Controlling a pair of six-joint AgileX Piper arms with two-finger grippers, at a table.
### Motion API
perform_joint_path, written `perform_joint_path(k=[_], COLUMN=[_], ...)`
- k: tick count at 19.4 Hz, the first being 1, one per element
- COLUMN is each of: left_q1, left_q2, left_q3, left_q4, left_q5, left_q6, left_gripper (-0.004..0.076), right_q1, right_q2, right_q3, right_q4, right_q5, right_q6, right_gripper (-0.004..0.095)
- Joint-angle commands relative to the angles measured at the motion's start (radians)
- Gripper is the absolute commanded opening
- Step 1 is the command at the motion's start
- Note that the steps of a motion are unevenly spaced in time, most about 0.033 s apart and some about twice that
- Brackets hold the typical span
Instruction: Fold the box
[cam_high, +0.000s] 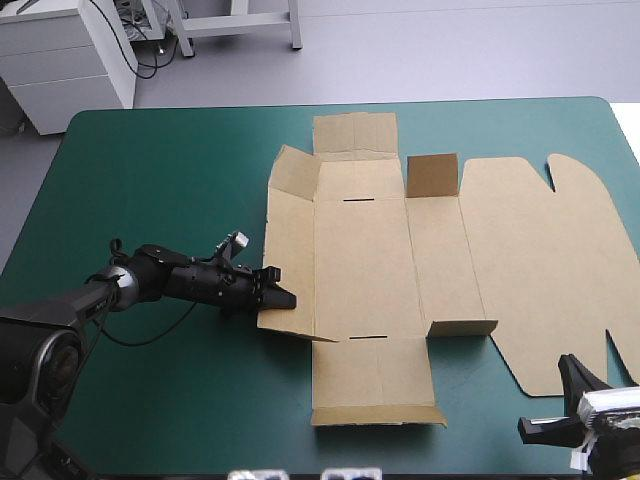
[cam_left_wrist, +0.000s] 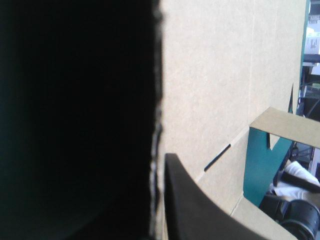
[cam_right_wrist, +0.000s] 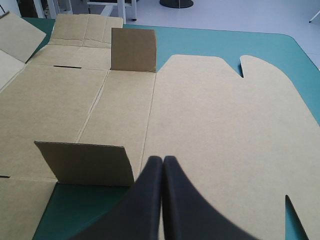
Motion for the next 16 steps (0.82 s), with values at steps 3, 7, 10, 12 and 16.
perform_joint_path(k=[3,7,10,12,16], left_q1=[0.07,0.099,0.099,0.099,0.087], left_q2=[-0.031,-0.031,-0.031,-0.031,-0.018], left_q3=[-0.104,-0.313,-0.511,-0.64,-0.859], left_q4=[0.14,0.408,0.605,0.697,0.921], left_q5=[0.244,0.354,0.354,0.354,0.348], left_q6=[-0.047,-0.205,-0.259,-0.21,-0.167], left_gripper=[-0.0008,-0.0008,-0.0008,-0.0008,-0.0008], right_q1=[0.003,0.003,0.003,0.003,0.003], right_q2=[-0.018,-0.018,-0.018,-0.018,-0.018], right_q3=[-0.024,-0.024,-0.024,-0.024,-0.024], right_q4=[0.001,0.001,0.001,0.001,0.001], right_q5=[-0.078,-0.078,-0.078,-0.078,-0.078], right_q6=[-0.005,-0.005,-0.005,-0.005,-0.005], right_gripper=[-0.0019,-0.0019,-0.0019,-0.0019,-0.0019])
